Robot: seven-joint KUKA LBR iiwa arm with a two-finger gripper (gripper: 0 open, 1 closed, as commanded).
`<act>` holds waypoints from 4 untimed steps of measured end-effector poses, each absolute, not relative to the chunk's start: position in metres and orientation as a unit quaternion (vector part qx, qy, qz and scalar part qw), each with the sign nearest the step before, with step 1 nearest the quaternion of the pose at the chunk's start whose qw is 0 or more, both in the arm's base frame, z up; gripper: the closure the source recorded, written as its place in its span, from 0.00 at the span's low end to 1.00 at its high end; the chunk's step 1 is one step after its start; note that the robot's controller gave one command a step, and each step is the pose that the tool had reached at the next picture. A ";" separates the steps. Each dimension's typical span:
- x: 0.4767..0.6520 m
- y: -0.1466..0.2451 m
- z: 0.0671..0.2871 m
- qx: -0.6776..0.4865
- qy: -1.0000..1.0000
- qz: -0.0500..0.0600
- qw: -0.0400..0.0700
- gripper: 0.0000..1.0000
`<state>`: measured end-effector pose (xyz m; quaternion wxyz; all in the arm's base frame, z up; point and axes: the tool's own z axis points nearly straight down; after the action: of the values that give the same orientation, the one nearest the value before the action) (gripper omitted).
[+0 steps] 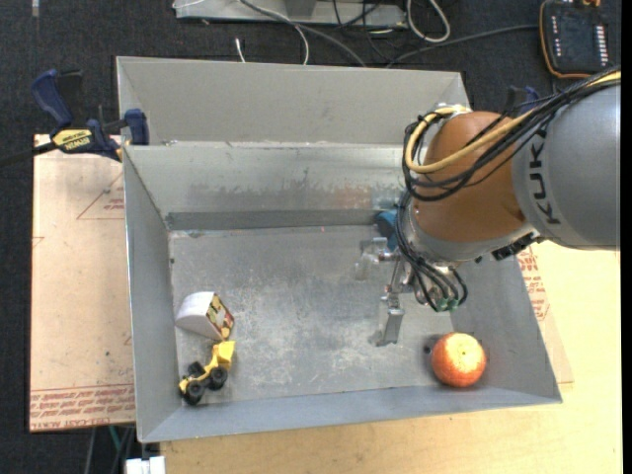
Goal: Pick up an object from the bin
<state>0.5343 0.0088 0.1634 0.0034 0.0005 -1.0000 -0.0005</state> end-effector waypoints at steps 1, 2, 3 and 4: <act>0.536 0.009 0.168 0.000 -1.000 -0.001 0.000 0.00; 0.486 -0.091 0.071 -0.054 -0.999 0.000 -0.007 0.00; 0.583 -0.083 0.124 -0.184 -0.983 -0.003 -0.004 0.00; 0.476 -0.119 0.099 0.010 -1.000 -0.002 0.002 0.00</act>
Offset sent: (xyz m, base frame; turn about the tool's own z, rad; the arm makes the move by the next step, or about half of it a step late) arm -0.0524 -0.0986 -0.0934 0.1021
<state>0.4759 -0.1191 0.0991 0.0015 0.0100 -0.9999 -0.0022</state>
